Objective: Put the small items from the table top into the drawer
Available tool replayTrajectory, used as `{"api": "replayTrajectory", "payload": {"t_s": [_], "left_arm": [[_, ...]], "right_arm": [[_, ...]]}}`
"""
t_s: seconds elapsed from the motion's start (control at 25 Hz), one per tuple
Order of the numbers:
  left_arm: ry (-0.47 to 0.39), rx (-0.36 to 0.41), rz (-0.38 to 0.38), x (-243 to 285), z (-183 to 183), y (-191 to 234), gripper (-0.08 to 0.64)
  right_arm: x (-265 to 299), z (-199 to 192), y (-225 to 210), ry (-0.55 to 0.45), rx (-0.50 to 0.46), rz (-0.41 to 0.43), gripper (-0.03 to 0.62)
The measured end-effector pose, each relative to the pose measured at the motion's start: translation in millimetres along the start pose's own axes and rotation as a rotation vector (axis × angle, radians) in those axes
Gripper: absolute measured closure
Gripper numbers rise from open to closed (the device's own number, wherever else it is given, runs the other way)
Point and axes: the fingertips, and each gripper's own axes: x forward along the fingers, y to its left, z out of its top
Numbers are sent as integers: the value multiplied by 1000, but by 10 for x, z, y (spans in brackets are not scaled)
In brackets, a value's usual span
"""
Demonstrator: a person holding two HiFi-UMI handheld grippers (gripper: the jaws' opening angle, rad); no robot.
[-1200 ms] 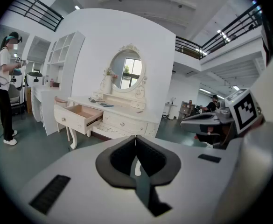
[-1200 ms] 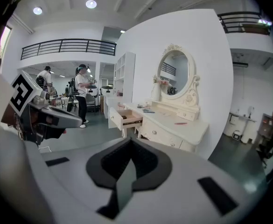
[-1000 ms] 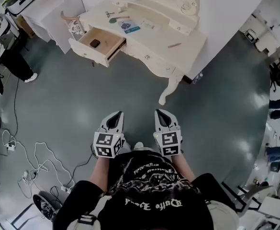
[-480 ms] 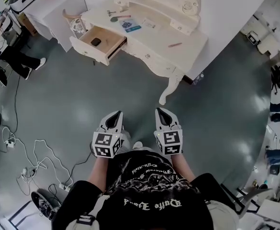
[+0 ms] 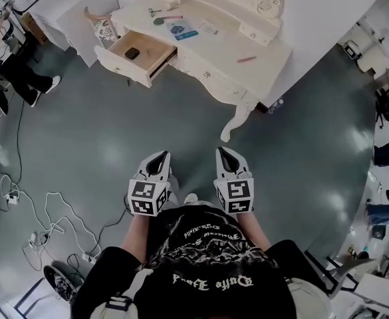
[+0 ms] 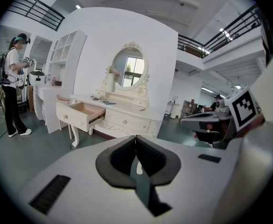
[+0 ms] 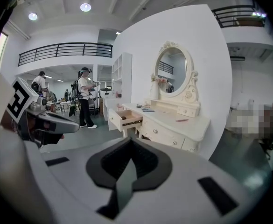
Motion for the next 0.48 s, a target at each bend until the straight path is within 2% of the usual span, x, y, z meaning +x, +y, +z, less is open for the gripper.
{"api": "replayTrajectory", "payload": {"t_s": [0.28,0.48], "left_arm": [[19,4,-29,259,105,180,545],[20,12,-47,461,259,362,545]], "right_arm": [[258,-1,-123,50,69,-23,581],[515,91,-174,64,63,-37,581]]}}
